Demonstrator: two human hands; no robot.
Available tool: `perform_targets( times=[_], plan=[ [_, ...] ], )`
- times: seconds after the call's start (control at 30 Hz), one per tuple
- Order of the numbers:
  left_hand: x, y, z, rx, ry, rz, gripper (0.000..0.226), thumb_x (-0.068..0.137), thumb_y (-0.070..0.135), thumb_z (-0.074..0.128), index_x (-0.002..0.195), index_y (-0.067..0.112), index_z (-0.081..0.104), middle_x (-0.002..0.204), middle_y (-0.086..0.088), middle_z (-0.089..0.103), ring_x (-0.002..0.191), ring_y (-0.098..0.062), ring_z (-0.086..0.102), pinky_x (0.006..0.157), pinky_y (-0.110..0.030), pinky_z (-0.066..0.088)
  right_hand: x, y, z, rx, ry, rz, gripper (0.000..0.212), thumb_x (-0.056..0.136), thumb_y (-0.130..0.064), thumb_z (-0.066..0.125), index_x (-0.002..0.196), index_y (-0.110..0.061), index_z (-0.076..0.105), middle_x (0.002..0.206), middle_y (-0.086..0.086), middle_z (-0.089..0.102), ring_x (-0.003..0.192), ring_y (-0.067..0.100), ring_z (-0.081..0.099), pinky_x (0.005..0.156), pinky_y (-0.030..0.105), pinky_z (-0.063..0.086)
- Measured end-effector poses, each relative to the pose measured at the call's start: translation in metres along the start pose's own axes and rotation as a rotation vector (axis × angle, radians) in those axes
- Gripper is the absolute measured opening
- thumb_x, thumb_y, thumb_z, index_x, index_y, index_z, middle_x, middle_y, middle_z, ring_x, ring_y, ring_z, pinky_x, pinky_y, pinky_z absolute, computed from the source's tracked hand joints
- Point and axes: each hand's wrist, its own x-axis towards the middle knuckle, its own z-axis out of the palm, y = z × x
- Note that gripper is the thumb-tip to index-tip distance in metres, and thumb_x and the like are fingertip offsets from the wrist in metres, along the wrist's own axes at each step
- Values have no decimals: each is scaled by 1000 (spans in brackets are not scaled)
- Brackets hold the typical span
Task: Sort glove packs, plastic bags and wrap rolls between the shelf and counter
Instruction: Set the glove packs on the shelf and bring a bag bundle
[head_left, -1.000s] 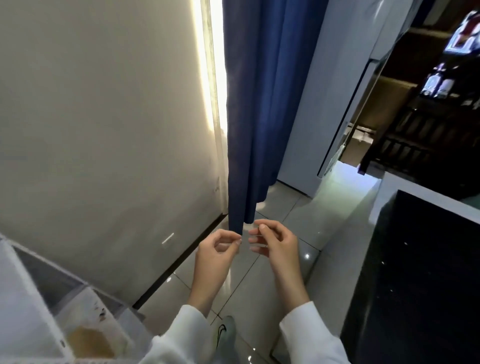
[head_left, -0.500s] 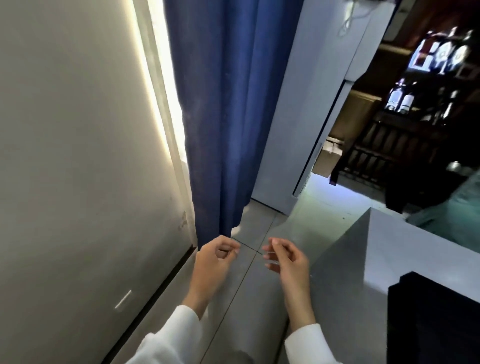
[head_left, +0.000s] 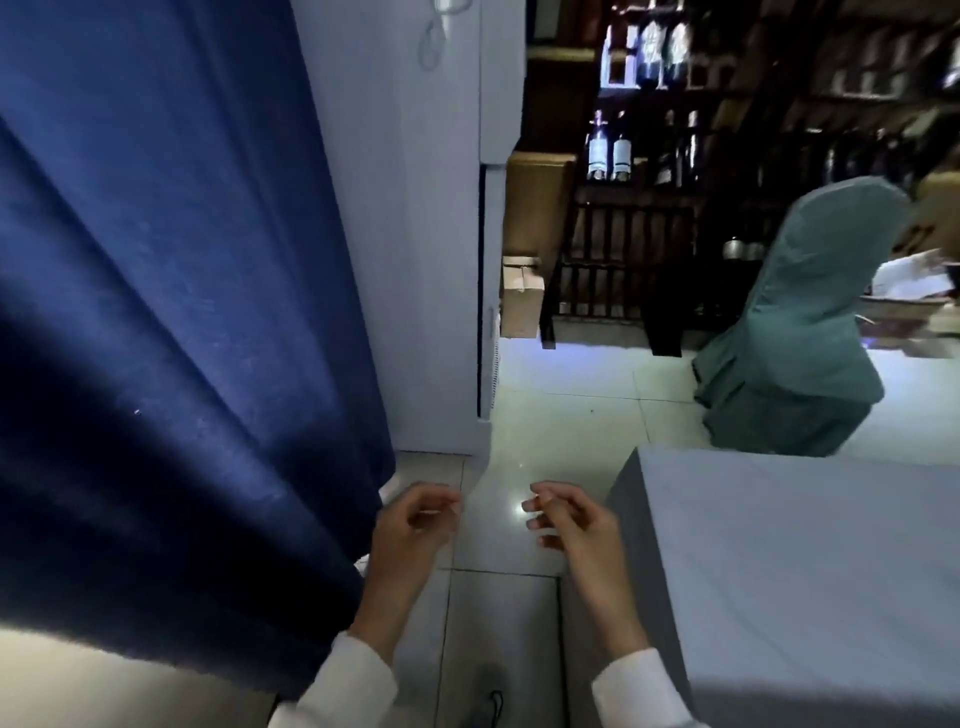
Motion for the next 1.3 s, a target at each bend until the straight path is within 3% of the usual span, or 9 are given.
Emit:
perform_targets(
  times=[0.07, 0.17, 0.27, 0.4, 0.63, 1.0, 1.3],
  plan=[
    [42, 19, 21, -31, -14, 8, 19, 90, 0, 73, 91, 19, 77, 88, -1, 78, 83, -22, 71, 72, -28, 57, 38, -13, -11, 17, 51, -3, 18, 103, -3, 58, 105, -6, 75, 86, 6, 78, 74, 18, 68, 65, 25, 55],
    [97, 47, 53, -41, -49, 49, 17, 90, 5, 75, 88, 22, 77, 80, 5, 77, 74, -11, 69, 64, -18, 55, 89, -35, -27, 17, 118, -27, 19, 104, -6, 58, 107, -10, 76, 92, 8, 79, 77, 16, 71, 67, 25, 59],
    [141, 68, 85, -38, -121, 102, 17, 91, 6, 73, 88, 23, 75, 79, 11, 75, 69, -1, 68, 62, -16, 55, 128, -51, -43, 21, 169, -41, 19, 104, -7, 58, 107, -11, 76, 94, 10, 79, 78, 17, 71, 68, 26, 59],
    [192, 83, 126, -48, -209, 114, 12, 90, 6, 76, 90, 17, 76, 83, 6, 77, 72, -4, 71, 63, -17, 57, 171, -56, -59, 32, 237, -36, 20, 103, -6, 57, 104, -12, 76, 93, 11, 79, 76, 17, 70, 65, 25, 57],
    [289, 92, 192, -21, -373, 122, 22, 89, 8, 78, 86, 30, 77, 88, 0, 77, 80, -17, 72, 68, -24, 57, 251, -52, -82, 20, 358, 0, 22, 103, -6, 58, 100, -15, 77, 89, 7, 79, 75, 18, 71, 63, 25, 56],
    [457, 170, 320, 37, -692, 177, 15, 90, 11, 77, 90, 26, 76, 89, 1, 77, 80, -15, 71, 69, -25, 58, 412, -100, -128, 122, 616, -29, 24, 104, -14, 57, 98, -24, 79, 94, 7, 80, 80, 19, 74, 66, 25, 57],
    [498, 188, 453, 107, -967, 155, 11, 91, 13, 77, 93, 23, 76, 90, 1, 77, 79, -14, 71, 70, -24, 60, 443, -107, -212, 226, 956, -24, 20, 104, -9, 57, 102, -12, 77, 90, 6, 80, 75, 14, 71, 64, 22, 56]
  ],
)
